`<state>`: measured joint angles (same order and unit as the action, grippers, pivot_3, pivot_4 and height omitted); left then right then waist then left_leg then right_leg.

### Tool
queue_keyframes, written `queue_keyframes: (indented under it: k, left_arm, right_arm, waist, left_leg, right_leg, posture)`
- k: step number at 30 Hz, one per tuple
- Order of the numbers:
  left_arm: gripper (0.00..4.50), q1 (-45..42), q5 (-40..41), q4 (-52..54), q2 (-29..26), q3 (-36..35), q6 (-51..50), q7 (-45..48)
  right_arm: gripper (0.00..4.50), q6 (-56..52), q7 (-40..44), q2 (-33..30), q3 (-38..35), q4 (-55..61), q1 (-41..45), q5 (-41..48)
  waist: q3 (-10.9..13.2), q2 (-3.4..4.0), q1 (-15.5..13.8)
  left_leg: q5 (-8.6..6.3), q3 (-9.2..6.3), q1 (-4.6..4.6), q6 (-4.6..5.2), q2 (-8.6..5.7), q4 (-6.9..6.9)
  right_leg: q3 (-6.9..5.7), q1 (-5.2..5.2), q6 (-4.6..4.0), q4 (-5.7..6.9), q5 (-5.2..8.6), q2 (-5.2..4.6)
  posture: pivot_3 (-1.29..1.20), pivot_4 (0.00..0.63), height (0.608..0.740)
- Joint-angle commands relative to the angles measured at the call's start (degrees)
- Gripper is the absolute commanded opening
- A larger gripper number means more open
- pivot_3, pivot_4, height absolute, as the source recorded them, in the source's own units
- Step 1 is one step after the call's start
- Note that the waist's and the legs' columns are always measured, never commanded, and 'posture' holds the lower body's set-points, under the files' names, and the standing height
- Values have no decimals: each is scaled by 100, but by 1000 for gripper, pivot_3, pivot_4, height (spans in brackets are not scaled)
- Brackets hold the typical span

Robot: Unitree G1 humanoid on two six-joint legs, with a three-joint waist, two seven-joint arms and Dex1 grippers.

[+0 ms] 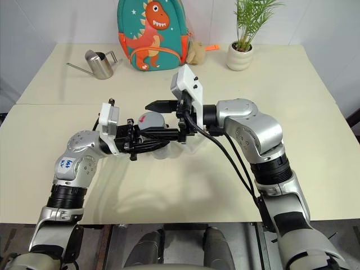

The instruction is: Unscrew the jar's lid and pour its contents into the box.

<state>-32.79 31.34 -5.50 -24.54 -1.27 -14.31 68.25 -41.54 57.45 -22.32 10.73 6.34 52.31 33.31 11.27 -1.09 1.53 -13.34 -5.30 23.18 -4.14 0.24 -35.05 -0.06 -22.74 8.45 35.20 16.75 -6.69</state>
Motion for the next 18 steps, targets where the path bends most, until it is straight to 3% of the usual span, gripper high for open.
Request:
queue_keyframes:
  k: [1,12,16,18]
  left_arm:
    - [1952,-21,59,144,-3,-48,59,21]
    - [1952,106,57,157,-59,-51,79,78]
    - [1952,140,117,91,-160,-206,63,64]
    - [1952,148,141,60,-184,-280,78,37]
  right_arm:
    - [2591,-10,-54,47,-242,246,8,185]
    - [2591,-844,-1045,286,-1753,337,-43,1621]
    - [2591,67,-984,-583,-1856,243,-972,561]
    - [2591,1127,-898,-867,-1952,-63,-1632,-80]
  waist:
    - [0,0,0]
    - [0,0,-12]
    - [-2,-3,-93]
    - [-1,-3,-138]
  left_leg:
    - [0,0,0,0,0,0]
    - [0,0,0,0,0,0]
    - [-3,1,0,6,0,1]
    - [-6,9,0,10,-1,0]
  right_leg:
    - [0,0,0,0,0,0]
    - [0,0,0,1,0,0]
    - [0,3,0,-14,0,-1]
    - [2,4,0,-25,0,-1]
  posture:
    - [0,150,740]
    - [0,150,740]
    - [0,150,740]
    - [0,150,740]
